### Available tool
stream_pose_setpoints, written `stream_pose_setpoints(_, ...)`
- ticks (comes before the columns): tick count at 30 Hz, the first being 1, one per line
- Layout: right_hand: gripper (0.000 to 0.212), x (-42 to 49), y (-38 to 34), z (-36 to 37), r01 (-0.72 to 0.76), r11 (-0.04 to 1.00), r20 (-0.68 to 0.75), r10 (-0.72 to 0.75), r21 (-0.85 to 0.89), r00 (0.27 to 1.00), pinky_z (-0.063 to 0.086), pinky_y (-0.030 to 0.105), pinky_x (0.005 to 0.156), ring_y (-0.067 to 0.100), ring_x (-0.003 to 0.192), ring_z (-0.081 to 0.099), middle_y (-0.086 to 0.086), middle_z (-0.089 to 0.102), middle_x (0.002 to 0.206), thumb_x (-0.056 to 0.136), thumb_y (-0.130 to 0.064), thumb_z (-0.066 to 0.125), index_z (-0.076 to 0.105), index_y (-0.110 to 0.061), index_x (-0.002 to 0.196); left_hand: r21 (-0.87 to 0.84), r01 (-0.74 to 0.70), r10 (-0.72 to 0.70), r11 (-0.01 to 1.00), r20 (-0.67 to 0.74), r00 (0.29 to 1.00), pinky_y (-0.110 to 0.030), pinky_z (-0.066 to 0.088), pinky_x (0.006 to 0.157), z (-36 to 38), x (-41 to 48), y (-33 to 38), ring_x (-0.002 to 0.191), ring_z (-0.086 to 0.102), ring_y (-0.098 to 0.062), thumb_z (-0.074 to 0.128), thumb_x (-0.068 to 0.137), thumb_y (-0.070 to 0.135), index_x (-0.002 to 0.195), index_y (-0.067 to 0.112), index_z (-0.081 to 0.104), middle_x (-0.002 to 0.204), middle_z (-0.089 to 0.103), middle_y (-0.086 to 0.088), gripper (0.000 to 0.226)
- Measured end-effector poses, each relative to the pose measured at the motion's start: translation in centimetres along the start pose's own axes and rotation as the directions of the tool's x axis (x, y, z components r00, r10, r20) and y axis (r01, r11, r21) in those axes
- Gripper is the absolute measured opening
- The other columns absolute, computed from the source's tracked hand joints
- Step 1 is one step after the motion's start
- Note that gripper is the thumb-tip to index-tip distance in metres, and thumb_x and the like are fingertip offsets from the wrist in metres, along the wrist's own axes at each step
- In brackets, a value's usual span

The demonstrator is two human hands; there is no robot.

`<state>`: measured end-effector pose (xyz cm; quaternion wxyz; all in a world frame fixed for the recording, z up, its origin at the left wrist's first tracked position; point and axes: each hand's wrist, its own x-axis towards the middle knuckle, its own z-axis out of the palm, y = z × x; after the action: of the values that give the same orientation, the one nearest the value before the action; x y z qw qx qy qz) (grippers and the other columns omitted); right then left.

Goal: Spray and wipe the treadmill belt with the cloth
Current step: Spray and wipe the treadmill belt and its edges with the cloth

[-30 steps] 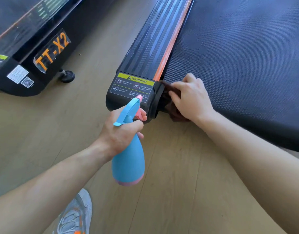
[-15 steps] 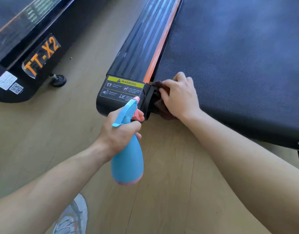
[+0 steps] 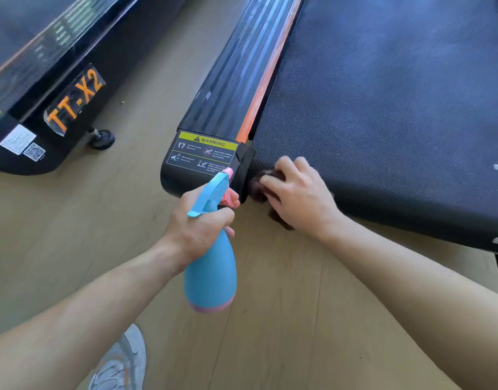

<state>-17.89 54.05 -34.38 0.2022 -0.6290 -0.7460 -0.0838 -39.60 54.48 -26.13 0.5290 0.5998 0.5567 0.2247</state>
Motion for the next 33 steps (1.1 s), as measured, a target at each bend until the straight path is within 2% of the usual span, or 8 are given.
stream_pose_setpoints(2,0.022,-1.4,1.0,-0.7,0.051,0.998,-0.008,-0.052,-0.029,0.999,0.050,0.047,0.065,0.034,0.084,0.049,0.014,0.059,0.103,0.097,-0.034,0.058,0.070,-0.016,0.097,-0.004,0.005,-0.005,1.000,-0.009,1.000,-0.018,0.053,0.059,-0.2,-0.1,0.1,0.056,0.070,-0.020,0.055,0.065,0.018,0.098,0.007,0.069,0.109,0.073,0.001,0.037)
stream_pose_setpoints(7,0.028,2.7,0.3,-0.3,-0.026,1.000,-0.101,0.025,-0.014,0.995,0.052,0.047,0.070,0.036,0.083,0.052,0.015,0.059,0.101,0.098,-0.036,0.053,0.072,-0.015,0.099,-0.002,0.021,-0.021,1.000,-0.008,1.000,-0.035,0.057,0.071,-0.6,-0.1,-0.4,0.060,0.071,-0.023,0.056,0.066,0.018,0.101,0.016,0.069,0.108,0.072,-0.004,0.038)
stream_pose_setpoints(11,0.027,2.6,-0.4,0.4,-0.060,0.998,-0.081,0.059,-0.008,0.995,0.051,0.048,0.071,0.035,0.084,0.051,0.014,0.058,0.102,0.099,-0.036,0.054,0.071,-0.015,0.100,0.024,0.014,-0.014,1.000,-0.001,1.000,-0.031,0.057,0.069,-0.7,-0.1,-0.5,0.061,0.072,-0.022,0.055,0.067,0.020,0.094,0.015,0.069,0.109,0.072,-0.006,0.031)
stream_pose_setpoints(17,0.027,-1.4,1.2,-1.3,0.060,0.998,-0.002,-0.060,0.009,0.998,0.052,0.048,0.068,0.034,0.084,0.050,0.013,0.058,0.103,0.096,-0.038,0.055,0.072,-0.017,0.097,-0.013,0.003,-0.003,1.000,0.008,1.000,-0.019,0.053,0.058,-0.9,-0.1,0.0,0.058,0.069,-0.018,0.055,0.066,0.018,0.094,0.010,0.068,0.110,0.072,-0.007,0.032)
stream_pose_setpoints(23,0.033,3.0,-0.8,-0.2,-0.143,0.989,-0.050,0.144,0.031,0.988,0.053,0.047,0.066,0.036,0.084,0.052,0.013,0.058,0.101,0.094,-0.041,0.050,0.073,-0.018,0.101,0.025,-0.041,0.039,0.999,0.061,0.997,-0.026,0.057,0.064,0.4,1.3,1.1,0.059,0.071,-0.019,0.056,0.066,0.019,0.099,0.014,0.071,0.113,0.073,-0.003,0.036)
stream_pose_setpoints(28,0.022,-4.8,2.1,-2.3,-0.063,0.998,0.019,0.063,0.011,0.998,0.051,0.045,0.065,0.031,0.080,0.049,0.010,0.059,0.101,0.097,-0.036,0.060,0.073,-0.019,0.099,0.037,-0.081,0.076,0.996,0.122,0.990,-0.019,0.053,0.060,1.3,2.6,3.3,0.057,0.070,-0.018,0.056,0.066,0.017,0.098,0.011,0.071,0.112,0.071,0.010,0.036)
stream_pose_setpoints(31,0.025,-5.3,5.7,-5.1,-0.272,0.961,-0.040,0.274,0.056,0.961,0.053,0.044,0.077,0.032,0.087,0.050,0.009,0.056,0.103,0.097,-0.039,0.059,0.074,-0.021,0.107,0.058,-0.122,0.108,0.991,0.197,0.974,-0.026,0.054,0.064,2.8,3.8,5.7,0.058,0.071,-0.019,0.056,0.066,0.019,0.100,0.014,0.070,0.107,0.071,0.016,0.038)
stream_pose_setpoints(33,0.024,-3.8,7.6,-6.2,-0.483,0.869,-0.054,0.490,0.108,0.870,0.051,0.043,0.084,0.033,0.094,0.050,0.007,0.053,0.106,0.097,-0.038,0.062,0.074,-0.024,0.113,0.074,-0.170,0.147,0.983,0.248,0.957,-0.027,0.053,0.064,4.2,4.8,7.5,0.057,0.071,-0.018,0.055,0.065,0.020,0.101,0.015,0.070,0.104,0.071,0.016,0.039)
